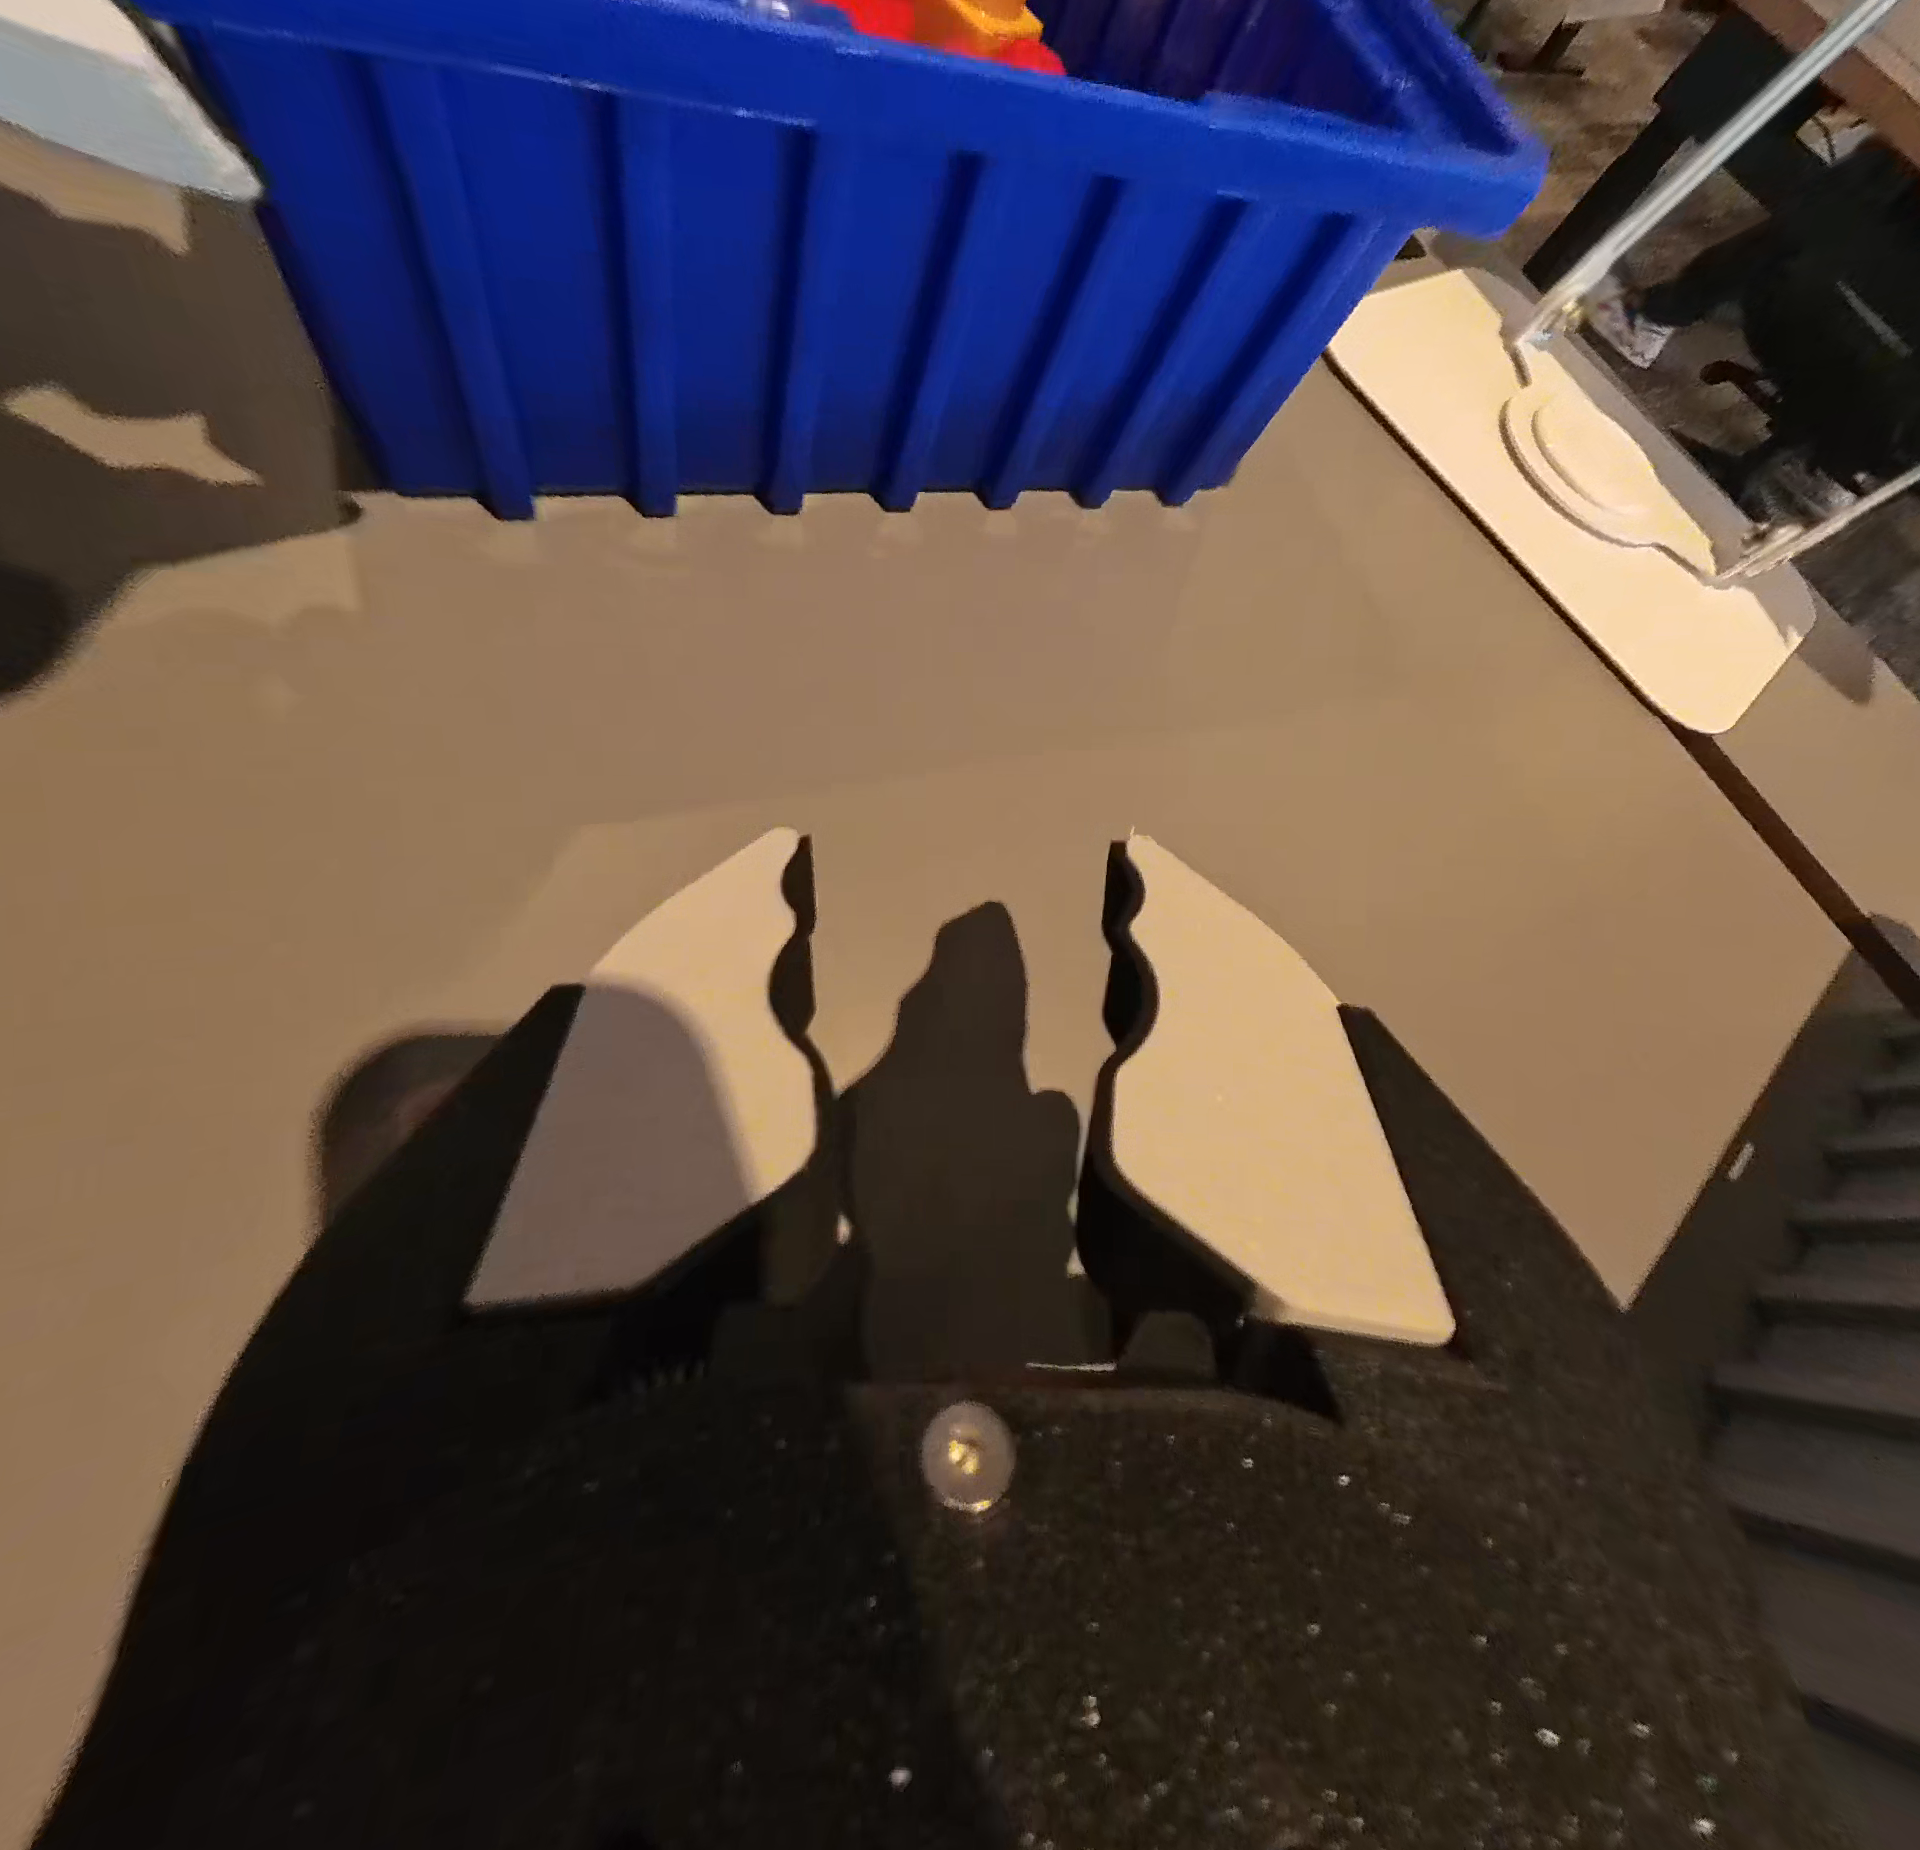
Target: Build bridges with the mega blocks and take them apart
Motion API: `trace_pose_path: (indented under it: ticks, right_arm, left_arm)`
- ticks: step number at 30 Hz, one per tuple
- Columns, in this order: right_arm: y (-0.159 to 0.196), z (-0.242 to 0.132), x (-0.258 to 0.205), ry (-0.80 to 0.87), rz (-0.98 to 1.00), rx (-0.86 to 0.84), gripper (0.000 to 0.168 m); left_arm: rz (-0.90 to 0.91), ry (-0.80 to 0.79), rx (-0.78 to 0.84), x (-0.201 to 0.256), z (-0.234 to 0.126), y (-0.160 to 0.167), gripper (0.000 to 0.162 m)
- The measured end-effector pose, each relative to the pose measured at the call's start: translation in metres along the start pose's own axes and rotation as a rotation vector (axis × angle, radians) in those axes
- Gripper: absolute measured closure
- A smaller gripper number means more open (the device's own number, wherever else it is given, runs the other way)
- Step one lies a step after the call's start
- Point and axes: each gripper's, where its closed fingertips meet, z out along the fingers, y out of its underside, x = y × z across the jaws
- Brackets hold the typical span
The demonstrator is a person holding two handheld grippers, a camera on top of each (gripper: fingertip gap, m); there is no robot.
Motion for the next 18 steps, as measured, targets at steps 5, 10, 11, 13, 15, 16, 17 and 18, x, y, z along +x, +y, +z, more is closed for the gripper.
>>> trace_pose_path:
  ticks: [5, 10, 11, 13, 15, 16, 17, 18]
  right_arm:
    - [-0.002, -0.001, -0.004, 0.014, -0.027, 0.006, 0.115]
    - [-0.003, 0.000, -0.010, 0.010, -0.040, 0.008, 0.116]
    - [-0.003, 0.000, -0.011, 0.009, -0.043, 0.008, 0.116]
    - [-0.003, 0.001, -0.013, 0.006, -0.048, 0.006, 0.116]
    - [-0.002, 0.002, -0.015, 0.004, -0.049, 0.003, 0.116]
    - [-0.002, 0.002, -0.015, 0.004, -0.049, 0.003, 0.116]
    - [-0.001, 0.003, -0.015, 0.003, -0.049, 0.002, 0.116]
    - [-0.001, 0.003, -0.015, 0.004, -0.047, 0.001, 0.116]
  left_arm:
    - [0.052, 0.005, -0.123, -0.012, -0.019, 0.051, 0.138]
    - [-0.011, -0.021, -0.279, -0.045, -0.040, 0.131, 0.142]
    - [-0.034, -0.037, -0.311, -0.054, -0.043, 0.148, 0.142]
    - [-0.095, -0.061, -0.381, -0.073, -0.050, 0.181, 0.143]
    - [-0.131, -0.071, -0.429, -0.089, -0.055, 0.208, 0.142]
    - [-0.163, -0.073, -0.441, -0.095, -0.057, 0.217, 0.141]
    - [-0.194, -0.074, -0.446, -0.099, -0.059, 0.224, 0.140]
    - [-0.220, -0.076, -0.444, -0.103, -0.063, 0.227, 0.139]
